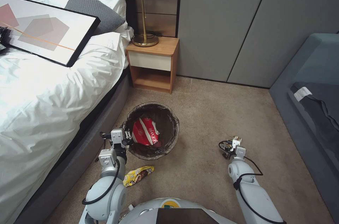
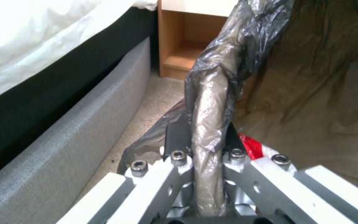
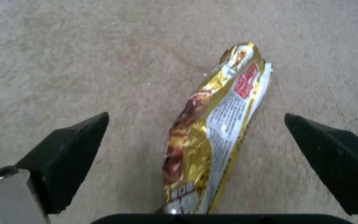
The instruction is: Pick up the trash bin, then pick up the garbage from the floor and place it into the trash bin.
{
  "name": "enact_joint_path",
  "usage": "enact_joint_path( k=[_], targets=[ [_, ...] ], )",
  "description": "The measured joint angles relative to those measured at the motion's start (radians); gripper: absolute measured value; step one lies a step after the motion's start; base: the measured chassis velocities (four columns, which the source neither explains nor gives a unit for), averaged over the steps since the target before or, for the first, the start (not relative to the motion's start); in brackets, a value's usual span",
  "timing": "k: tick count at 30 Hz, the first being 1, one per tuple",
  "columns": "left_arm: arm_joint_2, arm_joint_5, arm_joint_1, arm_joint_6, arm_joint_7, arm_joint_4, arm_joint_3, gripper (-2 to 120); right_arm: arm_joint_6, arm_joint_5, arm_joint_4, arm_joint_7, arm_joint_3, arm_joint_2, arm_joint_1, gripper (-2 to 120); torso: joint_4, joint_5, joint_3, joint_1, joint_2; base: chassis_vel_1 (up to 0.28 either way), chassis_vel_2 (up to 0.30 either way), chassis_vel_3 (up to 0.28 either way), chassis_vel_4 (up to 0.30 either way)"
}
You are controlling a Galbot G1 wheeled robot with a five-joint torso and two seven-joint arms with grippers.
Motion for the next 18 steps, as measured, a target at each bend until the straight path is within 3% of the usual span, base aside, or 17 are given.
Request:
enact_joint_path(
  k=[7, 11, 18],
  targets=[
    [-0.001, 0.002, 0.003, 0.000, 0.000, 0.002, 0.001, 0, 0.027, -0.012, -0.073, -0.004, 0.000, -0.003, 0.040, 100, 0.0000, 0.0000, 0.000, 0.000, 0.000, 0.000, 0.000, 0.000, 0.000],
    [-0.001, 0.003, 0.003, -0.001, 0.000, 0.002, 0.001, 0, 0.037, -0.019, -0.112, -0.005, -0.002, -0.002, 0.054, 93, 0.0000, 0.0000, 0.000, 0.000, 0.000, 0.000, 0.000, 0.000, 0.000],
    [-0.002, 0.004, 0.005, -0.001, -0.001, 0.001, 0.000, 0, 0.065, -0.040, -0.197, -0.012, -0.004, 0.001, 0.075, 65, 0.0000, 0.0000, 0.000, 0.000, 0.000, 0.000, 0.000, 0.000, 0.000]
  ],
)
